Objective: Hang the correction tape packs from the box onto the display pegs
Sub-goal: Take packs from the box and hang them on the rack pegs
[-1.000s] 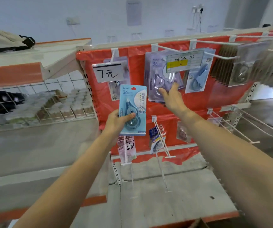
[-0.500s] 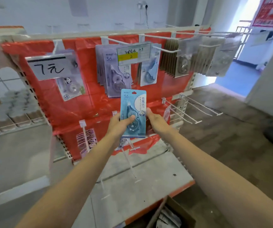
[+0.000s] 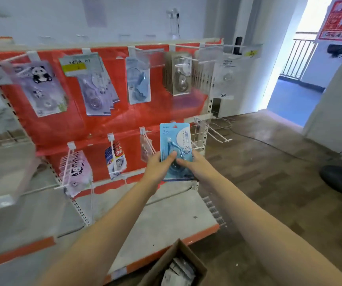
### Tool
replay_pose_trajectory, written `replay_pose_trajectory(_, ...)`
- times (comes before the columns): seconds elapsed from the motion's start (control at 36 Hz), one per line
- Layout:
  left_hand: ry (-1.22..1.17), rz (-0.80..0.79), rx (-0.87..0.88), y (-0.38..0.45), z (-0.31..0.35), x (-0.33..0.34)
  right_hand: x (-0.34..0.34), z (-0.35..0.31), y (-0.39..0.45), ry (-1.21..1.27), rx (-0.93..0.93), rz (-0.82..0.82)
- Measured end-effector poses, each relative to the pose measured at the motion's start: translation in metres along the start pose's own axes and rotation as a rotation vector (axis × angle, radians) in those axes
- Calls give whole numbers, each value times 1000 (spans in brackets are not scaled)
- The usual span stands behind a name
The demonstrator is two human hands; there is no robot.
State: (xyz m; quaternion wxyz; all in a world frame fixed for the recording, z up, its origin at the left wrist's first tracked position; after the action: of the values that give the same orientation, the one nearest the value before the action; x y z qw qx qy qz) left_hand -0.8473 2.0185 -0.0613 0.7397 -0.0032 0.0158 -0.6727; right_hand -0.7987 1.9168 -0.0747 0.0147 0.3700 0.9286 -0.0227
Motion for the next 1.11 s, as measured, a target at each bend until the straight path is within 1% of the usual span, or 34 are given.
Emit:
replay_pose_trajectory(0.11,103,-19,-82,-12,-14,43,-36,13,-36,37,60,52)
replay_pose_trajectory(0.17,139,-41,-104,-14,-20,60,-55,19,-48,30,78,101)
replay_pose_trajectory(0.28,244,-104,-123,-11,-28,87,-88,28,-63,22,88,141)
replay_pose_trajectory(0.42,450,-134,-149,8,-41,93,-126,41,-57,-39,138,196)
replay_pose_trajectory(0.61,498,-182,-174,58,-76,96,-168,101,-46,25,292,290)
replay_pose_trajectory(0.69,606,-206,-212,78,-98,102,-175,118,-46,45,348,287)
replay_pose_trajectory(0.78,725,-233,-239,93,-120,109,-186,135,-40,47,361,284)
replay_pose_trajectory(0.86,873,-289,-251,110,-139,121,-200,160,-32,70,401,303)
replay_pose_trajectory(0.97,1001,-364,-260,134,-161,135,-224,190,-15,66,437,308)
replay_pose_trajectory(1.11,1060,-389,-273,165,-182,145,-250,197,13,90,349,279)
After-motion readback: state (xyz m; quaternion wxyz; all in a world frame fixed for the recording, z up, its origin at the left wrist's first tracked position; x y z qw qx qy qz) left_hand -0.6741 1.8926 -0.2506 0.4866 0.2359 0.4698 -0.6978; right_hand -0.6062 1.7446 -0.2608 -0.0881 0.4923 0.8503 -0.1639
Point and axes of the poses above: each hand's wrist, its own y-axis towards the middle knuckle, its own x-axis out of the palm, z = x × y, the point moved 10 cm from there along y, towards the middle knuckle, and after that the axes turned 15 degrees about -z, right-handed, at the moved point
